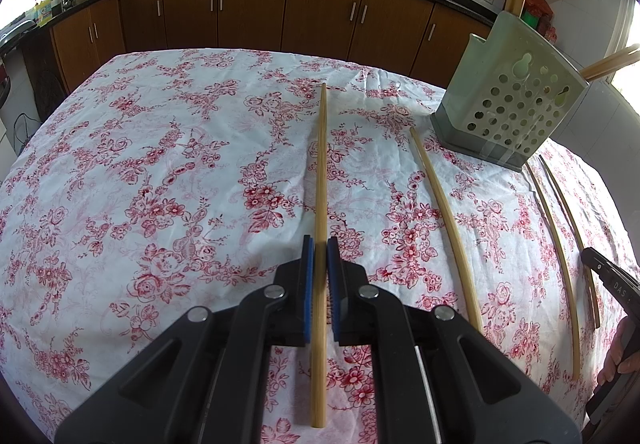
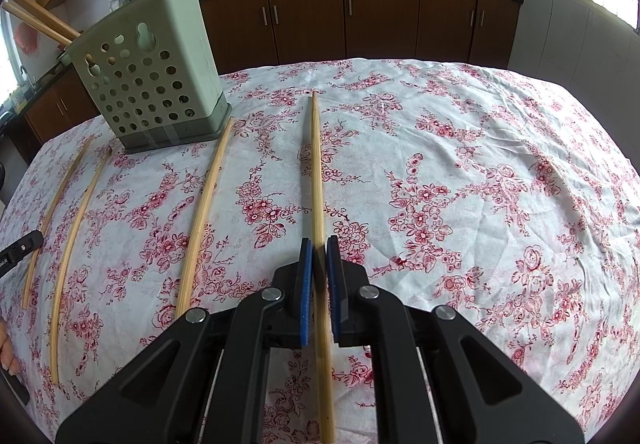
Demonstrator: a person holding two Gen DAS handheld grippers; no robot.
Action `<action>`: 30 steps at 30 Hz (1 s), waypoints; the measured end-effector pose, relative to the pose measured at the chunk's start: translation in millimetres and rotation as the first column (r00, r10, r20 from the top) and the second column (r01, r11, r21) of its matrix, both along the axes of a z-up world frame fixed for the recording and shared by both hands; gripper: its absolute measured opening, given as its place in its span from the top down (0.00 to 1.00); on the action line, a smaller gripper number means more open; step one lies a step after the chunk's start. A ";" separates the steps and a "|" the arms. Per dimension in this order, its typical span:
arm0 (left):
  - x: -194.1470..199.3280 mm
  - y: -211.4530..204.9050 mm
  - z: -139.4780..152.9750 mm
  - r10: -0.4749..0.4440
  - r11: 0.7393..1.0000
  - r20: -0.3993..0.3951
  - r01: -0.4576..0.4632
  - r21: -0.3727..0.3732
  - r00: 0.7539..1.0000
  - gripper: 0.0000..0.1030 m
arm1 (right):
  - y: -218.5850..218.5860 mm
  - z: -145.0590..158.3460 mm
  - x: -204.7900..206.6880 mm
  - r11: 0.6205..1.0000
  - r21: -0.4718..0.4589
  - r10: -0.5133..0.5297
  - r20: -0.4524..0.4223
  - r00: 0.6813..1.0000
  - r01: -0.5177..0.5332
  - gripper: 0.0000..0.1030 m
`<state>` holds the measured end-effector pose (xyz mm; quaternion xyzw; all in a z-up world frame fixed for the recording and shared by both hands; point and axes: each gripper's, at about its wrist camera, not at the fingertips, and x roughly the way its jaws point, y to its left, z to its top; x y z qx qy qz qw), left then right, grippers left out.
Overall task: Organize utensils
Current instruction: 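Hold the grasped chopsticks in both tools above the table, then lift both held chopsticks upright and carry them over the green holder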
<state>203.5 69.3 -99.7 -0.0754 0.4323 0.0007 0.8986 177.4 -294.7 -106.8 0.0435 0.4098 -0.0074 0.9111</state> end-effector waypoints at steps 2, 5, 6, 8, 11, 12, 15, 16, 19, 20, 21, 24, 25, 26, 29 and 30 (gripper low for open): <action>-0.1 0.0 0.0 0.000 1.000 0.000 0.000 0.000 1.000 0.91 | -0.8 0.1 0.0 1.000 0.000 0.000 0.000 1.000 0.000 0.91; -0.2 0.0 -0.1 0.000 1.000 0.000 0.000 0.000 1.000 0.91 | -0.5 0.2 -0.1 1.000 0.000 0.000 0.000 1.000 0.000 0.91; -0.2 0.0 0.0 0.000 1.000 0.000 0.000 0.000 1.000 0.91 | -0.3 0.2 -0.1 1.000 0.000 0.000 0.000 1.000 0.000 0.91; -0.3 0.0 -0.1 0.000 1.000 0.000 0.000 0.000 1.000 0.91 | -1.5 0.3 -0.1 1.000 0.000 0.000 0.000 1.000 0.000 0.91; -0.4 0.0 -0.2 0.000 1.000 0.001 0.000 -0.001 1.000 0.91 | -1.9 0.3 -0.2 1.000 0.001 0.001 0.000 1.000 -0.001 0.91; -0.4 0.0 -0.1 0.000 1.000 0.001 0.000 -0.001 1.000 0.91 | -0.6 0.3 -0.2 1.000 0.001 0.001 0.000 1.000 -0.001 0.91; -0.9 -1.3 0.1 -0.003 1.000 0.000 0.003 0.010 1.000 0.91 | 0.4 -0.2 -1.2 1.000 0.003 0.000 0.000 1.000 0.000 0.91; -2.3 -4.4 0.6 -0.012 0.999 -0.002 0.013 0.033 1.000 0.91 | 1.4 -0.3 -2.6 1.000 -0.003 0.002 0.000 1.000 -0.002 0.91; -12.5 -15.3 1.1 -0.052 0.992 -0.010 0.053 0.113 0.999 0.91 | 4.2 -0.7 -11.5 1.000 -0.012 0.016 0.000 1.000 -0.016 0.91; -15.7 -16.3 1.1 -0.056 0.991 -0.012 0.057 0.119 0.998 0.91 | 3.0 -0.9 -14.1 1.000 0.000 0.018 0.000 1.000 -0.018 0.91; -18.4 -16.6 1.2 -0.058 0.991 -0.012 0.059 0.121 0.998 0.91 | 2.2 -1.3 -16.3 1.000 0.017 0.020 0.001 1.000 -0.020 0.92; -19.6 -17.0 1.5 -0.063 0.990 -0.010 0.064 0.125 0.998 0.92 | 1.3 -0.9 -18.9 1.000 0.024 0.012 0.007 1.000 -0.013 0.92; -20.4 -18.8 2.4 -0.065 0.987 -0.008 0.065 0.144 0.998 0.92 | 0.9 3.0 -21.4 1.000 0.007 0.009 0.028 1.000 -0.010 0.92; -22.4 -19.9 5.4 -0.069 0.986 0.003 0.068 0.154 0.998 0.92 | 0.8 8.7 -24.4 1.000 0.005 0.015 0.055 0.998 -0.015 0.92; -34.4 -22.0 30.7 -0.091 0.984 0.099 0.075 0.159 0.991 0.92 | 3.5 36.8 -35.9 1.000 -0.005 0.023 0.151 0.988 -0.022 0.92; -39.0 -22.0 44.8 -0.093 0.985 0.143 0.070 0.157 0.985 0.92 | 3.8 46.4 -38.2 1.000 -0.008 0.021 0.179 0.984 -0.020 0.92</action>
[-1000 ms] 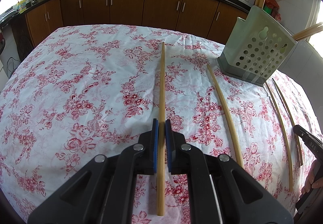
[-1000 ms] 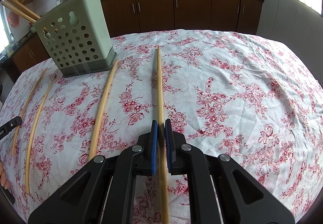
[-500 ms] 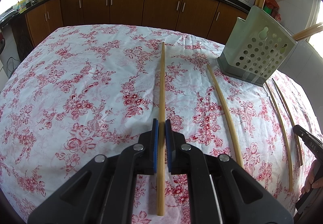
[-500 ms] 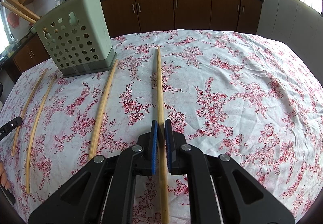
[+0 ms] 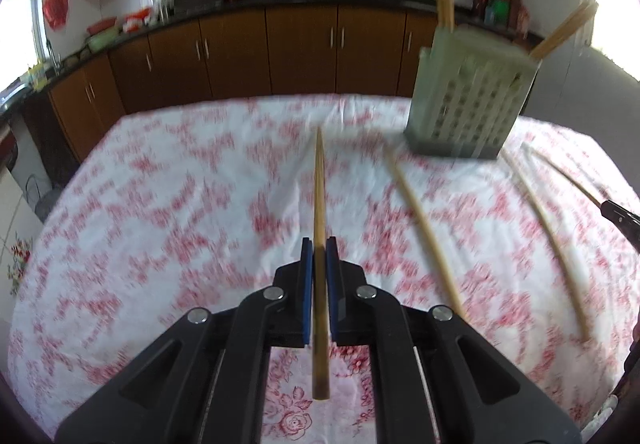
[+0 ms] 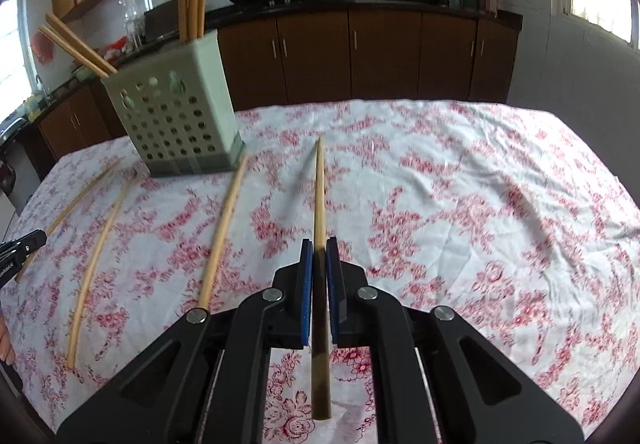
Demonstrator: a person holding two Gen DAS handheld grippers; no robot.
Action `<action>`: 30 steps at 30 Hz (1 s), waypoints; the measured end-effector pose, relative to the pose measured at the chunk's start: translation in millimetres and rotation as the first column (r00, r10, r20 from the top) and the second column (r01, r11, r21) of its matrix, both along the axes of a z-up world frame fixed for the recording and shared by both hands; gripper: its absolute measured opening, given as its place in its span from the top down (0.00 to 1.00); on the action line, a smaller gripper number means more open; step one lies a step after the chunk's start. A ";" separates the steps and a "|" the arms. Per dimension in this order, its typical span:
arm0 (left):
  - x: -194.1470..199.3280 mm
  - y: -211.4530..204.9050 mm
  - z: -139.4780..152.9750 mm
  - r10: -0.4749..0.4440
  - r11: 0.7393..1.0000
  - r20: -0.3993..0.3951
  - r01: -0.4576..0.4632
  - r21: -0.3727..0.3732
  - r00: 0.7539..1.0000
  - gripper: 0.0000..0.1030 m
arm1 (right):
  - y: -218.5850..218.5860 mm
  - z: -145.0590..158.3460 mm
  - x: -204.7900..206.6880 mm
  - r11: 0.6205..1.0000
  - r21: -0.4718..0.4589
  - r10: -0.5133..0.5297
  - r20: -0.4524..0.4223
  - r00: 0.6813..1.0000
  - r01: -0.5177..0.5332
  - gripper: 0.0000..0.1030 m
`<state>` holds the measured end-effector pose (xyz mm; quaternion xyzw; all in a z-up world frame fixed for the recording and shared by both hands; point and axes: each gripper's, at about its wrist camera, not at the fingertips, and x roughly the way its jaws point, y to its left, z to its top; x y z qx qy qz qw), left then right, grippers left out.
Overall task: Organize utensils
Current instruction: 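Lift both held chopsticks upright and carry them over the green holder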
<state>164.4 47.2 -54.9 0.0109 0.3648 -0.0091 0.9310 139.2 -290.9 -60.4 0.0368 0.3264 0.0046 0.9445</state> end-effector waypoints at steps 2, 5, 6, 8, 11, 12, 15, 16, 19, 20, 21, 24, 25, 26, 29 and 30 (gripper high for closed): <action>-5.5 0.8 23.5 0.002 1.000 0.067 0.000 -0.020 0.998 0.92 | -2.5 22.5 -5.8 1.000 0.008 -0.004 0.065 0.998 0.004 0.92; -9.9 3.2 58.7 0.006 0.998 0.158 0.003 -0.058 0.987 0.92 | -3.5 47.3 -7.0 1.000 0.011 -0.009 0.139 0.990 0.008 0.92; -9.9 4.1 71.9 0.006 0.997 0.184 0.008 -0.075 0.983 0.92 | -7.8 52.4 -3.7 1.000 0.011 -0.011 0.152 0.988 0.009 0.92; -9.1 6.1 89.6 0.003 0.995 0.215 0.019 -0.100 0.977 0.92 | -5.4 64.0 -2.3 1.000 0.012 -0.011 0.185 0.983 0.009 0.92; -5.0 10.2 104.0 0.000 0.994 0.236 0.025 -0.105 0.972 0.92 | -8.4 74.4 -1.2 1.000 0.009 -0.004 0.213 0.977 0.002 0.93; -3.4 9.7 108.9 -0.004 0.994 0.241 0.030 -0.105 0.971 0.92 | -5.8 78.2 0.5 1.000 0.009 -0.001 0.219 0.976 -0.001 0.93; -2.0 8.4 120.1 -0.024 0.991 0.245 0.056 -0.122 0.969 0.92 | -0.5 90.1 3.1 0.999 0.036 0.014 0.239 0.971 -0.024 0.93; -2.8 7.1 124.1 -0.033 0.989 0.247 0.067 -0.129 0.968 0.92 | -3.3 93.0 -1.8 0.998 0.047 0.021 0.250 0.968 -0.034 0.93; -8.0 -1.5 140.3 -0.072 0.982 0.264 0.115 -0.153 0.962 0.92 | 0.2 117.9 -8.9 0.991 0.099 0.052 0.314 0.948 -0.087 0.93; -10.3 -6.4 149.2 -0.091 0.976 0.279 0.142 -0.166 0.956 0.92 | 2.7 128.4 -10.8 0.988 0.114 0.062 0.340 0.938 -0.107 0.93; -11.7 -8.9 154.6 -0.103 0.972 0.290 0.158 -0.173 0.951 0.92 | 5.1 139.2 -13.5 0.984 0.126 0.072 0.369 0.927 -0.127 0.93; -16.8 -22.9 178.5 -0.139 0.960 0.347 0.213 -0.183 0.927 0.92 | 13.1 164.4 -17.1 0.976 0.139 0.089 0.443 0.892 -0.167 0.93; -17.4 -26.9 186.5 -0.144 0.957 0.369 0.225 -0.186 0.918 0.92 | 16.7 173.9 -18.3 0.974 0.137 0.093 0.476 0.874 -0.178 0.93; -17.2 -32.2 196.3 -0.143 0.953 0.401 0.235 -0.190 0.905 0.92 | 19.9 179.7 -18.1 0.975 0.131 0.093 0.499 0.862 -0.181 0.93; -12.7 -43.1 215.3 -0.116 0.958 0.479 0.225 -0.177 0.870 0.92 | 33.8 189.5 -4.7 0.980 0.112 0.078 0.546 0.834 -0.165 0.93; -8.4 -48.2 221.3 -0.101 0.961 0.511 0.217 -0.172 0.853 0.92 | 36.9 189.6 2.4 0.980 0.115 0.074 0.550 0.832 -0.163 0.93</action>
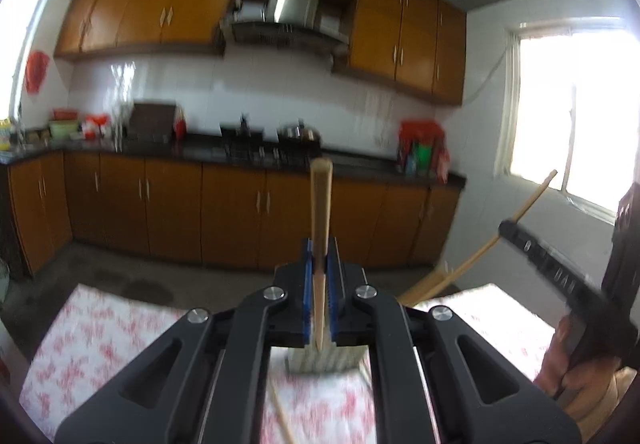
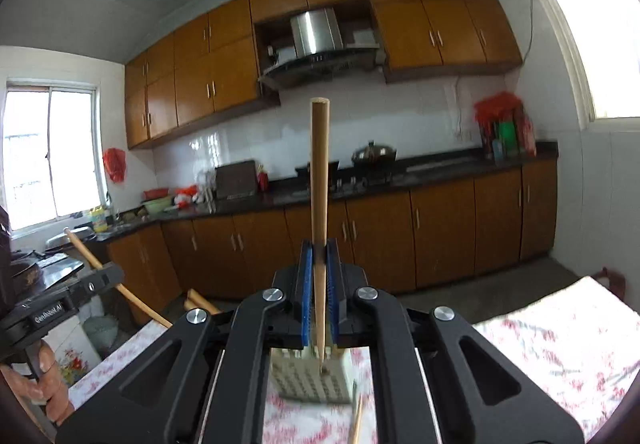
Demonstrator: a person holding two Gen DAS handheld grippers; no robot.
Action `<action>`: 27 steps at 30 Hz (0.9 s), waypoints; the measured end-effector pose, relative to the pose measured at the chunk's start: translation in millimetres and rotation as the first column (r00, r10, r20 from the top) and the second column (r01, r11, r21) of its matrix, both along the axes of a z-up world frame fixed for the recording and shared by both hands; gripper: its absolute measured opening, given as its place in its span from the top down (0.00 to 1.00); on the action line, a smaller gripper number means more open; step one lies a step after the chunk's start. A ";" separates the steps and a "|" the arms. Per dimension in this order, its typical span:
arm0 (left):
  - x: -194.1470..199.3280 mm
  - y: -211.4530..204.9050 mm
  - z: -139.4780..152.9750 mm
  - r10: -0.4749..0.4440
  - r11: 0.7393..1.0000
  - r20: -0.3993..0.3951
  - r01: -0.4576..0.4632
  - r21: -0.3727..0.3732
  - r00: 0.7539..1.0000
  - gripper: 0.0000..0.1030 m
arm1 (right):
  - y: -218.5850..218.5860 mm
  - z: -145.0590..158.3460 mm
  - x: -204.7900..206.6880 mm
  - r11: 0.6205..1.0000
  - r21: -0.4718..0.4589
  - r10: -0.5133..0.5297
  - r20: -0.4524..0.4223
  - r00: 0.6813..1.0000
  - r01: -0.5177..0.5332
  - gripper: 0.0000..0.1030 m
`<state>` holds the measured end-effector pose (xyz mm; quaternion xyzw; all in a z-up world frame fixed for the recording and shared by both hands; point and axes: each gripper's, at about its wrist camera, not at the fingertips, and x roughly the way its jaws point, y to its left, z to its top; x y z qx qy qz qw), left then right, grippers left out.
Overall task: Organize utensils
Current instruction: 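Lift both held chopsticks upright and carry them over the green holder, then open both tools to drop the chopsticks into the holder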
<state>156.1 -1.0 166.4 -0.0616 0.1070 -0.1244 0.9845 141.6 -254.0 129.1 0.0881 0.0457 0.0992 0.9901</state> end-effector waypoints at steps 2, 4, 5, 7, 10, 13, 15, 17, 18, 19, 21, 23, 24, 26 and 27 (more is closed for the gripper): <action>8.2 -8.3 5.1 0.027 1.000 0.040 -0.027 0.004 0.999 0.92 | 0.8 -3.0 10.4 1.000 0.008 -0.002 0.000 1.000 0.002 0.93; 19.5 -16.1 5.1 0.047 0.999 0.076 -0.048 0.000 0.996 0.92 | 4.4 -9.2 23.4 1.000 0.005 -0.009 -0.014 1.000 0.009 0.93; 25.6 -18.9 3.5 0.052 0.999 0.081 -0.052 -0.004 0.995 0.92 | 5.7 -14.1 30.6 1.000 0.006 -0.011 -0.028 1.000 0.011 0.93; 39.6 -25.0 -2.5 0.061 0.998 0.098 -0.060 -0.010 0.993 0.92 | 5.6 -20.8 40.2 1.000 0.005 -0.016 -0.055 0.998 0.016 0.93; 59.0 -31.9 -17.5 0.086 0.996 0.103 -0.086 -0.002 0.991 0.92 | 5.7 -30.7 49.7 1.000 0.000 -0.020 -0.096 0.995 0.020 0.93; 78.8 -36.1 -35.9 0.088 0.996 0.067 -0.088 -0.006 0.994 0.92 | 8.2 -39.3 54.3 1.000 -0.010 -0.017 -0.131 0.991 0.016 0.93; 88.0 -38.2 -46.3 0.079 0.997 0.039 -0.079 -0.005 0.996 0.92 | 10.1 -44.8 55.0 1.000 -0.019 -0.009 -0.154 0.988 0.006 0.92; 94.1 -38.6 -54.0 0.071 0.997 0.004 -0.071 -0.009 0.997 0.92 | 11.8 -47.9 53.1 1.000 -0.030 -0.010 -0.163 0.987 0.005 0.92; 95.5 -36.5 -56.1 0.071 0.997 -0.005 -0.071 -0.012 0.997 0.92 | 12.5 -48.5 50.8 0.999 -0.033 -0.007 -0.165 0.986 0.002 0.92; 96.4 -34.1 -57.9 0.073 0.997 -0.013 -0.073 -0.014 0.997 0.91 | 12.5 -48.4 49.4 0.999 -0.036 -0.007 -0.168 0.986 0.001 0.92; 96.0 -29.0 -58.3 0.081 0.997 -0.020 -0.082 -0.017 0.996 0.85 | 10.3 -44.8 49.1 0.999 -0.033 -0.008 -0.170 0.985 0.002 0.88; 92.9 -22.1 -57.1 0.093 0.995 -0.021 -0.093 -0.026 0.995 0.81 | 7.9 -39.8 44.8 1.000 -0.026 -0.015 -0.167 0.986 0.011 0.74; 89.9 -18.6 -55.7 0.099 0.995 -0.019 -0.100 -0.031 0.995 0.81 | 6.8 -37.8 42.0 1.000 -0.024 -0.019 -0.161 0.987 0.015 0.68; 82.4 -12.9 -55.0 0.105 0.994 -0.019 -0.106 -0.039 0.994 0.80 | 4.8 -31.5 33.3 0.999 -0.029 -0.027 -0.153 0.988 0.023 0.68; 76.9 -9.8 -54.1 0.107 0.993 -0.022 -0.108 -0.047 0.994 0.79 | 3.2 -28.6 27.7 0.999 -0.033 -0.035 -0.151 0.988 0.031 0.68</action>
